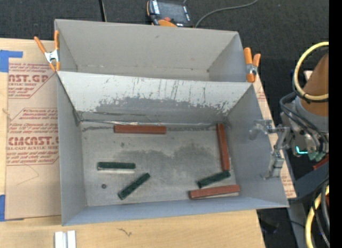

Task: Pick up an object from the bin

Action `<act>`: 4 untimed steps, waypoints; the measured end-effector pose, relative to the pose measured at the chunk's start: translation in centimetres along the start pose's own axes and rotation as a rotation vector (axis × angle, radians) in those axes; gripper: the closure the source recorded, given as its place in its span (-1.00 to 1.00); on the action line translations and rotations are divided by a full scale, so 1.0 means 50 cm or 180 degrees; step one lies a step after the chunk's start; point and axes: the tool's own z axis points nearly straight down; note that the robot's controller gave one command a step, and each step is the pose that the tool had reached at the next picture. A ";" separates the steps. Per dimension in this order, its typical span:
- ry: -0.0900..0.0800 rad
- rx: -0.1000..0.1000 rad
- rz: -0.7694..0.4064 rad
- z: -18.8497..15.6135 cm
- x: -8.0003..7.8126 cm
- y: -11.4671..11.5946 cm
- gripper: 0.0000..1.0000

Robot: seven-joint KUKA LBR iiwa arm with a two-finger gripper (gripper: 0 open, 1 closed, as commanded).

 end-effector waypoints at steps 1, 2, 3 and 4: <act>-0.0017 0.0000 -0.0964 0.349 -0.021 0.150 -1.00; -0.0028 0.0003 -0.0764 0.282 -0.010 0.151 -1.00; -0.0019 0.0001 -0.0474 0.285 -0.004 0.128 -1.00; -0.0063 0.0008 -0.0444 0.342 -0.005 0.130 -1.00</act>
Offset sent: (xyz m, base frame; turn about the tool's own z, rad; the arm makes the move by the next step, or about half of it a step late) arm 0.0097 0.0728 -0.1716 -0.3003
